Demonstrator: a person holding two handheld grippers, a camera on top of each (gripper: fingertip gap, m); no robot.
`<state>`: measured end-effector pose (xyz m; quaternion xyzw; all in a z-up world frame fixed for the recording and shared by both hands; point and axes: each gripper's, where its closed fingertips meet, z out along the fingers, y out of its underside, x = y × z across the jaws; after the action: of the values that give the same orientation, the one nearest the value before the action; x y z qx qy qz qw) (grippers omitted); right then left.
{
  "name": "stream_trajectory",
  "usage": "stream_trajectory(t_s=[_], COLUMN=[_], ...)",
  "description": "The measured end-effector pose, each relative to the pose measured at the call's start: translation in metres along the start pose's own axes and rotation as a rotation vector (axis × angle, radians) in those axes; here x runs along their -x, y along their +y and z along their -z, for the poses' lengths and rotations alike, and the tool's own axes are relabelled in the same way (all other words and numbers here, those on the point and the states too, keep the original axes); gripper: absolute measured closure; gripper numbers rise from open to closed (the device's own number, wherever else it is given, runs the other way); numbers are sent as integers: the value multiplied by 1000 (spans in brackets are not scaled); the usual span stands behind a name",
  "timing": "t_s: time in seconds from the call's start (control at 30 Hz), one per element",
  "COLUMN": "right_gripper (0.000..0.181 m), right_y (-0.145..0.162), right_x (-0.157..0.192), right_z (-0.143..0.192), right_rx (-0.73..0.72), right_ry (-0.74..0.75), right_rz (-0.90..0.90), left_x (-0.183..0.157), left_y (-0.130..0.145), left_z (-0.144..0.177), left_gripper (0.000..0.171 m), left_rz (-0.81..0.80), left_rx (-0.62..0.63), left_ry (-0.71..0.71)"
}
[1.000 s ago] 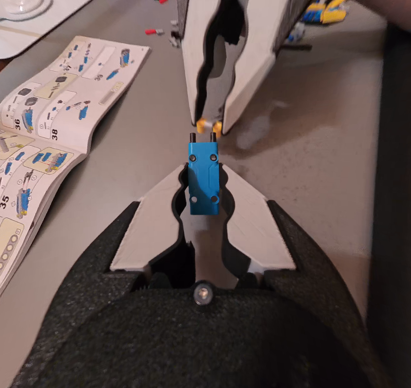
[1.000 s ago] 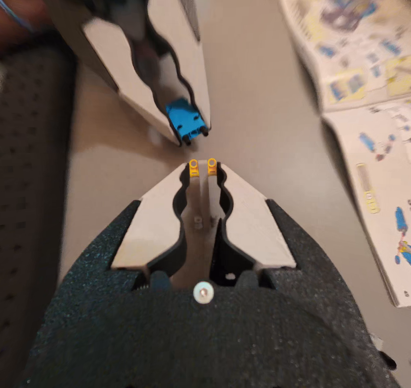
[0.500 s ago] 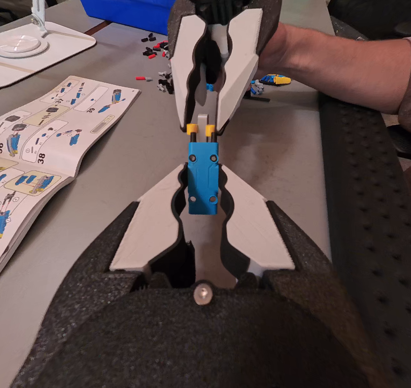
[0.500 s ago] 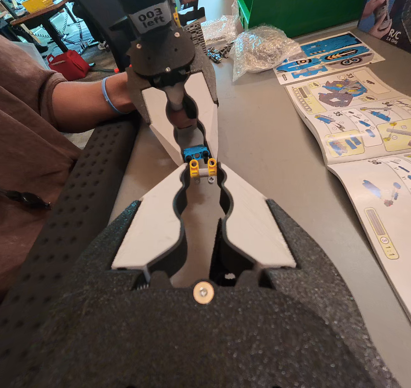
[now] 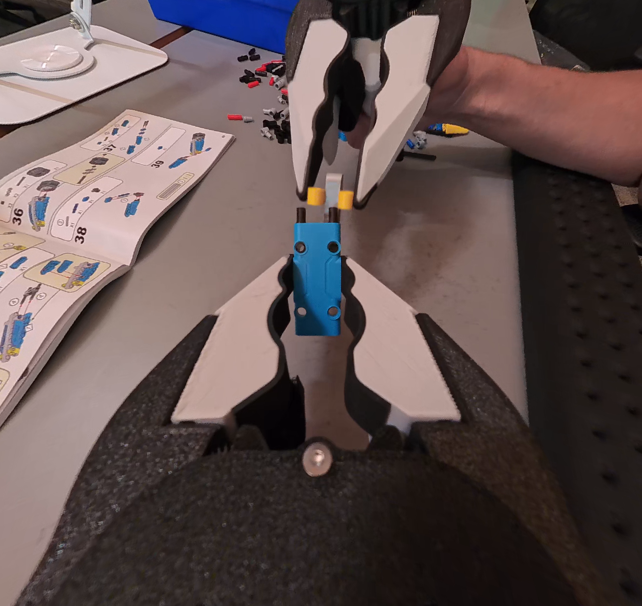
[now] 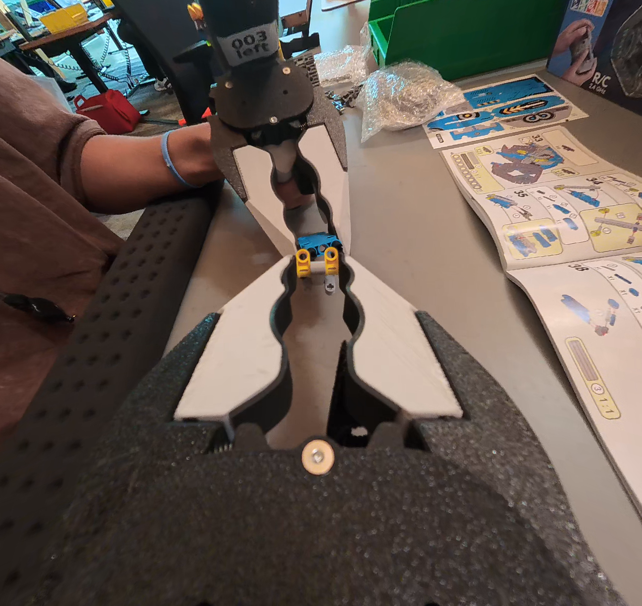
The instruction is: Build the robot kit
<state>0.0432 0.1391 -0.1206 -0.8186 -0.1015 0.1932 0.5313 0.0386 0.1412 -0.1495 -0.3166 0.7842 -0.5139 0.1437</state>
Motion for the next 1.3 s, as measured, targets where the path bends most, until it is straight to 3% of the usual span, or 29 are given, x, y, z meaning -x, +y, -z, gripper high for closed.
stream_trajectory(t_s=[0.47,0.6,0.8,1.07,1.3], right_gripper=[158,158,158,158,158], right_y=[9,-2,-6,11,37], right_x=[4,4,6,8,15], right_z=[-1,4,3,-1,-4], right_rx=[-1,-107,-126,51,327], right_ry=[-85,-136,-153,-89,-12], right_rz=[-39,-82,-114,-48,38], left_x=[-7,-9,-10,-12,-20], left_y=[4,-10,-11,6,30], left_z=[-5,-2,-3,-13,-27], left_gripper=[146,147,147,148,148], left_rz=[-43,-1,10,-50,-158], left_rx=[8,-87,-100,14,171], left_ry=[30,51,55,31,15])
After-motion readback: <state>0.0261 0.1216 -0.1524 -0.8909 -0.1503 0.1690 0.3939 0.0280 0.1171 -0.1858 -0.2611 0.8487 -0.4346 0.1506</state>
